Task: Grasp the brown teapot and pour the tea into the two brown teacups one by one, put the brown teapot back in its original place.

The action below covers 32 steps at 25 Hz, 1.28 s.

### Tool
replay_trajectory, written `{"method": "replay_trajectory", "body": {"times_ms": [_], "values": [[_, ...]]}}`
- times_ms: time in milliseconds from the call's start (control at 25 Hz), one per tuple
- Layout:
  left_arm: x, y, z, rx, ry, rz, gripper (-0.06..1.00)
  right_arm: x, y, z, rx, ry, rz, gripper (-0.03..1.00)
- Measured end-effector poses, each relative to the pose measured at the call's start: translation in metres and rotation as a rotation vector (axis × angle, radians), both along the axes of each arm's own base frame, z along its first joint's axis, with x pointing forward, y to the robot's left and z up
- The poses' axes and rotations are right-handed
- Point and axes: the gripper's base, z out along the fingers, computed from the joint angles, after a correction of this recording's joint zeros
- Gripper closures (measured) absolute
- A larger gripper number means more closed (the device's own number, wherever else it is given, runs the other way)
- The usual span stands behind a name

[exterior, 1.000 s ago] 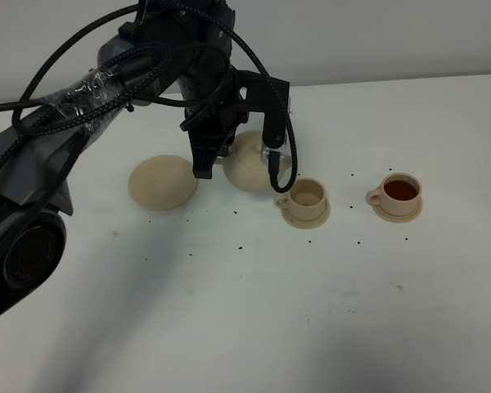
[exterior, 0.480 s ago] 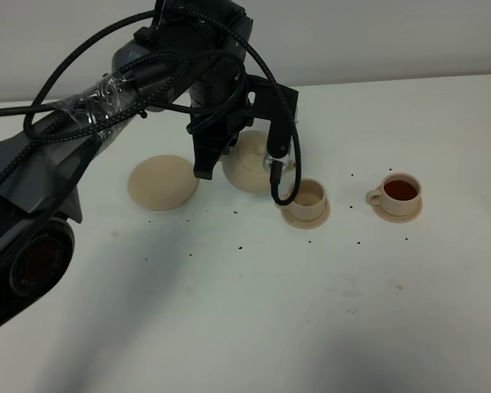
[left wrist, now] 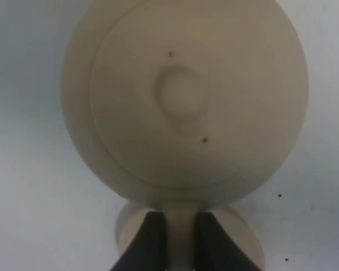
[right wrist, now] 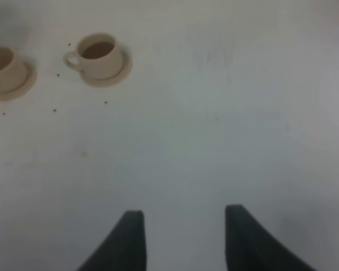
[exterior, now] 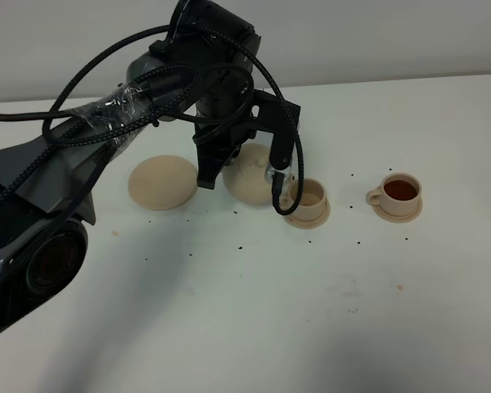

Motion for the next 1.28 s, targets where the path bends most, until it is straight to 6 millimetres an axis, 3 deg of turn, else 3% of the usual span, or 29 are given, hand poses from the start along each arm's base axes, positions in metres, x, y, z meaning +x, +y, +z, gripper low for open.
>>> {"method": "replay_trajectory", "body": {"times_ms": [1280], "values": [[-0.0007,-0.0012,-0.0006,0.001,0.007,-0.024,0.82,0.0000,0.0000,0.0000,0.000,0.000,0.000,0.63]]}}
